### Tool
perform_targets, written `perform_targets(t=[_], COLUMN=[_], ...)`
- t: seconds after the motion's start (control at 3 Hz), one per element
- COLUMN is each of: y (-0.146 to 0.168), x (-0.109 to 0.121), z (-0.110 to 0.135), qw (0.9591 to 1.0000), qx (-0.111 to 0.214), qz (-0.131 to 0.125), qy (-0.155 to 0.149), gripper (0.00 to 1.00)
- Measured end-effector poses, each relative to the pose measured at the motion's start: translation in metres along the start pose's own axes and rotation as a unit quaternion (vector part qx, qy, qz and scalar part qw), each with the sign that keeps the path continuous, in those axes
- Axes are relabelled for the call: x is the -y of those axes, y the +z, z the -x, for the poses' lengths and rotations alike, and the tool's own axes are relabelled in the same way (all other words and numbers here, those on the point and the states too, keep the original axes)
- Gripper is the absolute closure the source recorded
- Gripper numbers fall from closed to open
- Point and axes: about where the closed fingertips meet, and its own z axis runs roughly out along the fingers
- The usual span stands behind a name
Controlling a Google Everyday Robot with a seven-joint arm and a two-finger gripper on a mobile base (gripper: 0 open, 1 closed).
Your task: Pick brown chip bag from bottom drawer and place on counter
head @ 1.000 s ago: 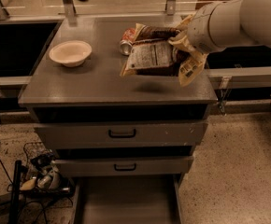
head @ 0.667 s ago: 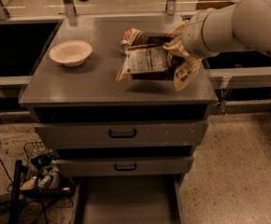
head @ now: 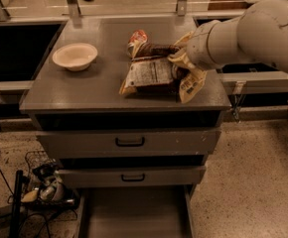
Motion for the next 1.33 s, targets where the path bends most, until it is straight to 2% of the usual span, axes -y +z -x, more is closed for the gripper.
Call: perform_targets(t=[0.67,1.0,1.33], y=[0.014,0.015,0.015], x=[-0.019,-0.019,-0.019], z=[-0.007,-0.007,-0.007], qw=[0.9997,0.9997,0.9997], qx=[-0.001,-0.001,-0.001], qz=[0.022,0.023,0.023], qy=[0.002,0.002,0.002], gripper=[1.00,0.82,0.59])
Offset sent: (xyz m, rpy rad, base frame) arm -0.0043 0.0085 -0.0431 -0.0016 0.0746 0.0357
